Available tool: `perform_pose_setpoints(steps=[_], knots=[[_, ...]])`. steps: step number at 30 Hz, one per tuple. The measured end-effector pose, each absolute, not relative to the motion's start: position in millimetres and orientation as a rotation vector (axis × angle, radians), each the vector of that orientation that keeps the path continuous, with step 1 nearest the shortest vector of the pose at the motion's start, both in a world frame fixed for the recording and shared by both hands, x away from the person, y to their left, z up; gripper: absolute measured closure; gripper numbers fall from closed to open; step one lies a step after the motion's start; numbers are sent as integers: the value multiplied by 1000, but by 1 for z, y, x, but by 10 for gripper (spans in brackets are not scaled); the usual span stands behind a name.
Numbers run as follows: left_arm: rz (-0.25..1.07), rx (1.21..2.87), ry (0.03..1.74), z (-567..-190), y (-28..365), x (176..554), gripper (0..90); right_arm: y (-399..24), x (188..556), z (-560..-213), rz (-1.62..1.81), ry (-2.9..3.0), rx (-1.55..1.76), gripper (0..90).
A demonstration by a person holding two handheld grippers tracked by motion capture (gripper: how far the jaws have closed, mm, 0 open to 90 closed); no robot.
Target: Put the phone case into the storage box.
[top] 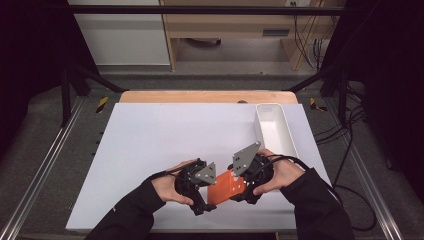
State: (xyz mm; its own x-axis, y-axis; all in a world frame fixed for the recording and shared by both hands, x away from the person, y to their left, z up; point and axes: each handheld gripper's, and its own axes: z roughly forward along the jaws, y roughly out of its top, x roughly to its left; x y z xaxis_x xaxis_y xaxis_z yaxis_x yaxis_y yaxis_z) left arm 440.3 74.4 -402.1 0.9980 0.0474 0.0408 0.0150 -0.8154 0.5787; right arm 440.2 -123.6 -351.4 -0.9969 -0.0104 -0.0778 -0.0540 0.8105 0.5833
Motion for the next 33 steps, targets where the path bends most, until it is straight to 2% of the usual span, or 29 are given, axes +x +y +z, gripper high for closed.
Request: perform_pose_setpoints(steps=[18,33], knots=[[109,2585,28,-407,60,439,8,-111,442,-353,870,2945,-62,163],[129,2615,-1,-407,52,440,69,-110,442,-354,854,2949,-69,163]])
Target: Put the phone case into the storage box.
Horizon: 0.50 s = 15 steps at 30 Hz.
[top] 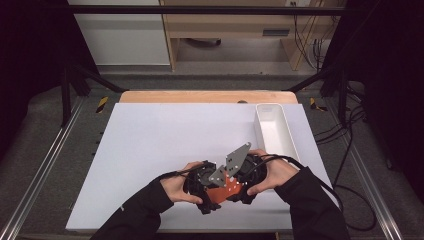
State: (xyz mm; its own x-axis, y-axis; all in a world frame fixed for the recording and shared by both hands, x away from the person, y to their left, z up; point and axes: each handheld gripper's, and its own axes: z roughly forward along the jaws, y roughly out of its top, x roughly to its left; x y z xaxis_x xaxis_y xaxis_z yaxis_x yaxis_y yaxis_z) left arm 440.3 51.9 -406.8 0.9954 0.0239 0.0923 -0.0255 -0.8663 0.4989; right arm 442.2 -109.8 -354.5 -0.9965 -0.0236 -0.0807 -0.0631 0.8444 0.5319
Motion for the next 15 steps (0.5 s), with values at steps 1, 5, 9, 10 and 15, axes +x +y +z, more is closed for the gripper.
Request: perform_pose_setpoints(steps=[1,5,9,10,15], knots=[[129,2616,-2,-407,52,440,75,-110,442,-355,855,2950,-67,162],[119,2648,-23,-406,50,441,84,-109,442,-355,853,2946,-84,162],[123,2671,-33,-407,48,442,84,-109,441,-355,849,2945,-86,162],[122,2677,-34,-408,47,442,84,-109,441,-355,849,2946,-91,163],[115,2690,-42,-408,45,441,86,-108,441,-355,843,2944,-104,162]])
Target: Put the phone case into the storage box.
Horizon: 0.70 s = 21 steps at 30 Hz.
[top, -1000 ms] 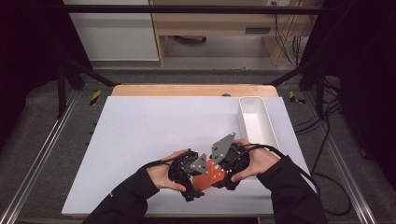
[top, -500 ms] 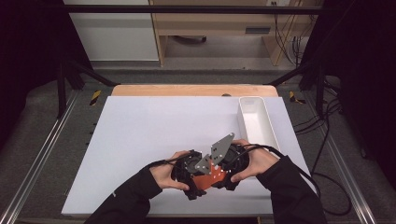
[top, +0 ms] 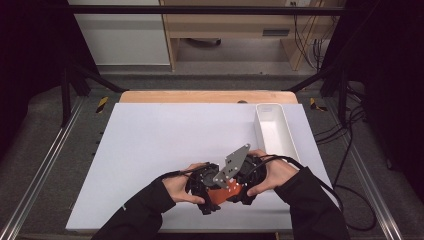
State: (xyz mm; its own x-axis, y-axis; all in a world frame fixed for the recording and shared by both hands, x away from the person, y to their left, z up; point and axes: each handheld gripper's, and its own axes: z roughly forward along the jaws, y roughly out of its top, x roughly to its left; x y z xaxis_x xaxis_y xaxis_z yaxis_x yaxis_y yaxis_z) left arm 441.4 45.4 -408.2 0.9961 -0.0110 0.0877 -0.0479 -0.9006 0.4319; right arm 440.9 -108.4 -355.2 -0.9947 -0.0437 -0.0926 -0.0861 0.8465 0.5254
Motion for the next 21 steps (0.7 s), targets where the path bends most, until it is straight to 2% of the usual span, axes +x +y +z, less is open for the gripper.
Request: perform_pose_setpoints(steps=[21], knots=[[117,2719,-50,-410,41,440,145,-108,440,-355,836,2944,-108,162]])
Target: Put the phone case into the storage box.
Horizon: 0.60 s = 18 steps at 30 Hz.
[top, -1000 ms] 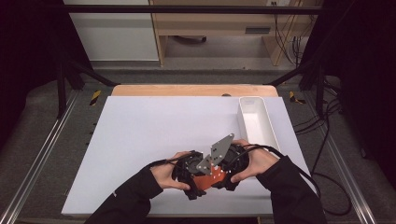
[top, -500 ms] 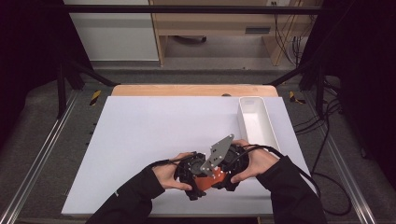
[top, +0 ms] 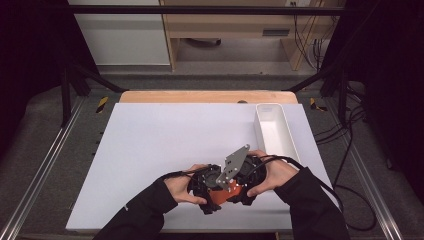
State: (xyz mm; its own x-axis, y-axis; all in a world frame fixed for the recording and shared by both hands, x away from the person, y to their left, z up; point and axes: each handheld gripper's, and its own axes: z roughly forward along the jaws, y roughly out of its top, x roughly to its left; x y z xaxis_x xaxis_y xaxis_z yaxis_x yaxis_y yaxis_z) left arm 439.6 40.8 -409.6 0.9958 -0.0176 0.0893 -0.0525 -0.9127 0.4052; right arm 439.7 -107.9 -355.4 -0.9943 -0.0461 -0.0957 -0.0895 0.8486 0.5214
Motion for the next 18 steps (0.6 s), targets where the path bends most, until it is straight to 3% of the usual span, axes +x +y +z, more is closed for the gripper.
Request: perform_pose_setpoints(steps=[18], knots=[[136,2692,-39,-410,45,441,154,-108,439,-356,852,2920,-113,149]])
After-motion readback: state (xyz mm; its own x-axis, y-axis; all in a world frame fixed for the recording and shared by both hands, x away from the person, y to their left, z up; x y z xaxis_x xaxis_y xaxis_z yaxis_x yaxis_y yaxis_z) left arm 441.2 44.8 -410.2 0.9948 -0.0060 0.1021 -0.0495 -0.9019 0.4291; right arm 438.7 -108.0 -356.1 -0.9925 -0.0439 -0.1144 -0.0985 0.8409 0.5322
